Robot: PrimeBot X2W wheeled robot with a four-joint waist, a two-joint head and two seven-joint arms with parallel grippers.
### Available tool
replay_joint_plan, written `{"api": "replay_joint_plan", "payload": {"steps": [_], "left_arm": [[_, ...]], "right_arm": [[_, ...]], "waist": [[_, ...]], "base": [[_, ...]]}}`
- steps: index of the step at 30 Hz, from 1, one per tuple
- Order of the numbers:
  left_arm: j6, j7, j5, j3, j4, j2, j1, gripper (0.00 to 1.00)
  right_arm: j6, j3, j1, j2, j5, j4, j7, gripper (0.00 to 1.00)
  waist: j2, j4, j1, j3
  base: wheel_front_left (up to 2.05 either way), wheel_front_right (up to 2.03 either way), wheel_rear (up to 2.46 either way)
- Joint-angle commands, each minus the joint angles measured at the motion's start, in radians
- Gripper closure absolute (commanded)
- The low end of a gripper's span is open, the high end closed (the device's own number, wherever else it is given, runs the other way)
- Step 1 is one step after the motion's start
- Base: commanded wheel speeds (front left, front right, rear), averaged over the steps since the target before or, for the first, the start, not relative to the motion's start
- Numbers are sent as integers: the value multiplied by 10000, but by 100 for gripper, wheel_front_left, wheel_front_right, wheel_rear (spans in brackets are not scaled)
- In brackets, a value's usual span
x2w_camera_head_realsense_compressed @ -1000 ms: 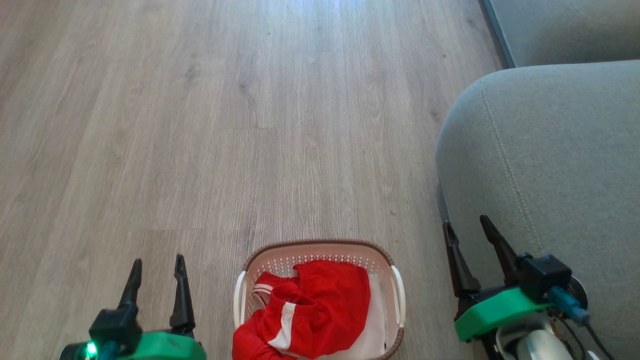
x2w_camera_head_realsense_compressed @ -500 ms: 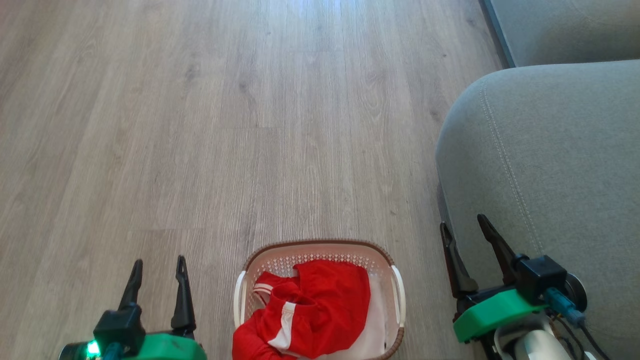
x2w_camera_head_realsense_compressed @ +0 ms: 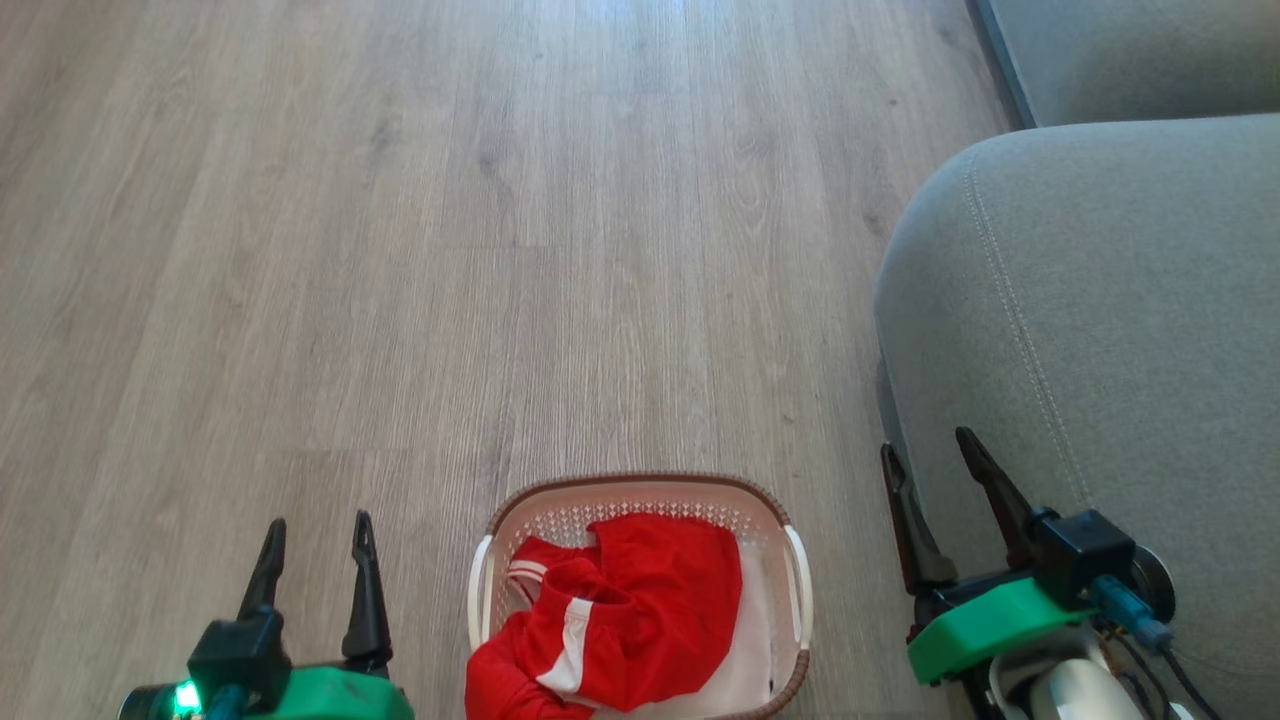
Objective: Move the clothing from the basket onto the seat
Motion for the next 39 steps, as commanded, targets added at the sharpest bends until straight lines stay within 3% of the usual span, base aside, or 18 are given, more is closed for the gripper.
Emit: {"api": "replay_joint_plan", "payload": {"steps": [1, 8, 15, 25, 29, 39], "left_arm": [[3, -126, 64, 311, -259, 75, -272, 0], [-459, -126, 473, -150, 100, 131, -936, 0], [-826, -126, 955, -1133, 1151, 111, -2572, 0], [-1203, -126, 965, -2477, 4111, 81, -4991, 0], [-1357, -109, 450, -2913, 5586, 79, -5935, 0], [-1706, 86, -8, -5149, 8137, 77, -8149, 0]], "right_arm": [[-2, 206, -347, -123, -91, -414, -120, 0], [-2, -89, -560, -123, -277, -683, -120, 0], [-2, -848, -1310, -123, -678, -1506, -120, 0], [-2, -1432, -2598, -123, -985, -2486, -120, 0], [-2, -1407, -3028, -123, -996, -2733, -120, 0], [-2, -1160, -3760, -123, -926, -3053, -120, 0]], "waist": [[0, 10, 0, 62], [0, 171, 0, 869], [0, 239, 0, 2691], [0, 1, 0, 5144], [0, -141, 0, 5862], [0, -486, 0, 7253]], "base": [[0, 0, 0], [0, 0, 0], [0, 0, 0], [0, 0, 0], [0, 0, 0], [0, 0, 0]]}}
